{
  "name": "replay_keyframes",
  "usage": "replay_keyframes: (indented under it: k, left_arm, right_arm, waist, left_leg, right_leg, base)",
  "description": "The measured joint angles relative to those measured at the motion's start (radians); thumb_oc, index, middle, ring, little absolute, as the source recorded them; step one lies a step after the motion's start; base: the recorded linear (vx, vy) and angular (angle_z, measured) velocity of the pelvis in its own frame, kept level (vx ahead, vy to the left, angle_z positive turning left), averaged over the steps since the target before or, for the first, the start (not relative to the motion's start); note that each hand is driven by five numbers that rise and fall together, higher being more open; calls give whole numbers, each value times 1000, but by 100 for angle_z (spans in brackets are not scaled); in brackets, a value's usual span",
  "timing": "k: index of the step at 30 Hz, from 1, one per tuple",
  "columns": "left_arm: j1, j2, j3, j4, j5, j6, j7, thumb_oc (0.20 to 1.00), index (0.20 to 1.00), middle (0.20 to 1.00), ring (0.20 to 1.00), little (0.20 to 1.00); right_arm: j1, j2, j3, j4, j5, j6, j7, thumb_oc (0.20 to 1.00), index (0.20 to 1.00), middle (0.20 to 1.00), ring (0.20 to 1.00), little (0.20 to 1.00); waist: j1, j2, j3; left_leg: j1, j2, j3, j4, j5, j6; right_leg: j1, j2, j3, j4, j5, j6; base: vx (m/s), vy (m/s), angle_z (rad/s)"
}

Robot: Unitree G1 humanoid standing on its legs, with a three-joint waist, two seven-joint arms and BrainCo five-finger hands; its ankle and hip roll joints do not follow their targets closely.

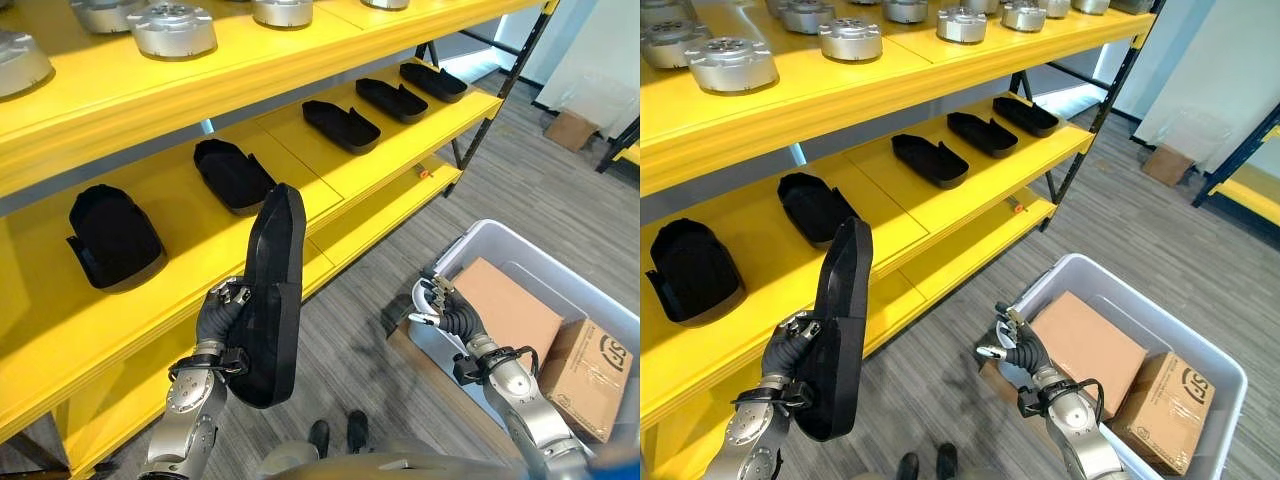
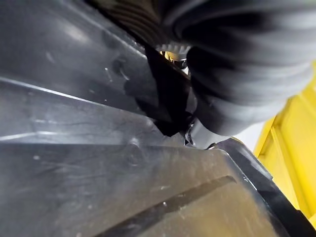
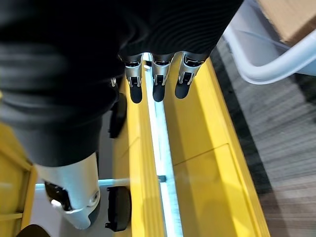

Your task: Move parts from the plastic box to the shelf.

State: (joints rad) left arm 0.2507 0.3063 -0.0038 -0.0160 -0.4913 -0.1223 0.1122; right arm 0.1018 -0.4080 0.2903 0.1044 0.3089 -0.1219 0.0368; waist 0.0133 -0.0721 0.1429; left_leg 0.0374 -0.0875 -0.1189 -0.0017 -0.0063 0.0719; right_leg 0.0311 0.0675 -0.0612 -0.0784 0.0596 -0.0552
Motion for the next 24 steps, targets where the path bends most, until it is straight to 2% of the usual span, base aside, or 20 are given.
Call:
replay_keyframes:
  k: [5, 7, 8, 9, 10, 11, 12, 13, 14, 15, 16, 17, 18, 19, 21, 22, 24]
  left_arm:
    - [12, -13, 4, -44, 0, -3, -24, 200, 200, 200, 200, 200]
    - [14, -23, -3, -44, 0, -3, -28, 200, 200, 200, 200, 200]
    - [9, -25, -12, -43, -1, -5, -29, 200, 200, 200, 200, 200]
    - [-5, -25, -25, -40, -9, -5, -28, 200, 200, 200, 200, 200]
    - [-23, -17, -40, -40, -12, -5, -34, 200, 200, 200, 200, 200]
    - [-30, -12, -40, -37, -12, -6, -43, 200, 200, 200, 200, 200]
    - [-26, -11, -33, -39, -17, -8, -43, 200, 200, 200, 200, 200]
    - [-25, -7, -28, -38, -22, -9, -41, 200, 200, 200, 200, 200]
    - [-31, -1, -24, -38, -26, -10, -41, 200, 200, 200, 200, 200]
    - [-33, -2, -28, -38, -30, -10, -41, 200, 200, 200, 200, 200]
    - [-74, -20, -84, -40, -41, -11, -40, 200, 200, 200, 200, 200]
    - [-93, -36, -104, -41, -42, -13, -49, 200, 200, 200, 200, 200]
    - [-93, -25, -105, -44, -44, -14, -48, 200, 200, 200, 200, 200]
    - [-119, 15, -98, -37, -50, -9, -37, 200, 200, 200, 200, 200]
    - [-115, 42, -78, -37, -60, -8, -36, 200, 200, 200, 200, 200]
    - [-107, 51, -56, -38, -70, -9, -36, 200, 200, 200, 200, 200]
    - [-84, 82, -12, -40, -78, -10, -36, 200, 200, 200, 200, 200]
  right_arm:
    - [-14, -24, -10, -7, 2, -2, 3, 1000, 1000, 1000, 1000, 1000]
    - [-16, -28, -11, -11, 4, -2, 3, 1000, 1000, 1000, 1000, 1000]
    - [-22, -39, -10, -11, 6, -4, 1, 1000, 1000, 1000, 1000, 1000]
    - [-26, -50, -12, -12, 13, -5, -1, 1000, 1000, 1000, 1000, 1000]
    - [-26, -57, -16, -11, 22, -5, -3, 1000, 1000, 1000, 1000, 1000]
    - [-29, -53, -18, -12, 22, -4, -3, 1000, 1000, 1000, 1000, 1000]
    - [-28, -53, -20, -27, 22, -5, -3, 1000, 1000, 1000, 1000, 1000]
    - [-28, -50, -21, -41, 22, -5, -3, 1000, 1000, 1000, 1000, 1000]
    - [-32, -42, -24, -46, 22, -5, -3, 1000, 1000, 1000, 1000, 1000]
    - [-28, -42, -32, -45, 22, -5, -4, 1000, 1000, 1000, 1000, 1000]
    - [15, -57, -107, -23, 24, -24, -26, 1000, 1000, 1000, 1000, 1000]
    - [25, -86, -123, -14, 24, -16, -40, 1000, 1000, 1000, 1000, 1000]
    - [20, -83, -118, -13, 23, -13, -44, 1000, 1000, 1000, 1000, 1000]
    - [22, -61, -95, -4, 23, -12, -52, 1000, 1000, 1000, 1000, 1000]
    - [22, -48, -73, -5, 22, -12, -51, 1000, 1000, 1000, 1000, 1000]
    - [17, -26, -74, -4, 22, -13, -56, 1000, 1000, 1000, 1000, 1000]
    - [0, 10, -76, -7, 21, -15, -59, 1000, 1000, 1000, 1000, 1000]
  waist:
    - [5, 17, 4]
    - [0, 25, 6]
    - [10, 39, 12]
    - [0, 45, 20]
    - [-14, 32, 33]
    - [-17, 17, 39]
    - [-9, 14, 41]
    - [-10, 12, 43]
    - [-15, 9, 47]
    - [-27, 9, 48]
    - [-105, 84, 64]
    - [-105, 118, 58]
    - [-103, 120, 50]
    - [-97, 82, 64]
    - [-86, 61, 58]
    - [-57, 60, 58]
    - [-39, 61, 58]
  left_leg:
    - [12, -1, -8, 8, -25, -23]
    - [-7, -15, -30, 52, -44, -43]
    - [-43, -26, -44, 99, -50, -43]
    - [-61, -30, -50, 120, -76, -81]
    - [-88, -15, 32, 172, -113, -93]
    - [-118, 7, 71, 257, -122, -100]
    - [-125, 56, 100, 324, -130, -99]
    - [-121, 129, 88, 377, -139, -114]
    - [-75, 250, 72, 398, -137, -139]
    - [-54, 308, 76, 384, -129, -151]
    - [-75, 486, 162, 297, -45, -159]
    - [-66, 498, 142, 235, -26, -166]
    - [-53, 479, 145, 188, -88, -183]
    - [-75, 413, 161, 164, -122, -234]
    - [-94, 389, 182, 186, -120, -238]
    - [-86, 377, 181, 189, -115, -246]
    - [-75, 360, 166, 178, -109, -241]
  right_leg:
    - [35, 2, -7, -15, 0, -12]
    - [45, -8, -38, -15, -5, -12]
    - [46, -14, -66, -13, -7, -8]
    - [46, -28, -107, -13, -2, -16]
    - [34, -71, -173, -11, -2, -31]
    - [28, -95, -190, 0, -20, -44]
    - [20, -111, -194, 13, -26, -44]
    - [16, -123, -208, 21, -25, -43]
    - [8, -147, -217, 46, -31, -33]
    - [4, -165, -234, 61, -32, -17]
    - [-40, -195, -327, 219, -115, 51]
    - [-81, -214, -321, 294, -151, 94]
    - [-121, -246, -306, 343, -157, 108]
    - [-131, -331, -303, 354, -115, 156]
    - [-121, -362, -266, 336, -79, 139]
    - [-121, -367, -250, 335, -44, 114]
    - [-104, -374, -247, 332, 15, 94]
  base:
    - [-53, -61, 7]
    - [-153, -7, 53]
    - [-246, 40, 90]
    - [-202, 75, 132]
    - [-126, 76, 127]
    - [-98, 84, 107]
    - [-92, 111, 62]
    - [-169, 408, 48]
    - [-131, 362, 46]
    - [-150, 528, 142]
    - [-55, 310, 143]
    - [-68, 446, 124]
    - [-25, 392, 59]
    - [7, 377, 55]
    - [41, 296, 65]
    - [57, 234, 32]
    - [69, 216, 32]
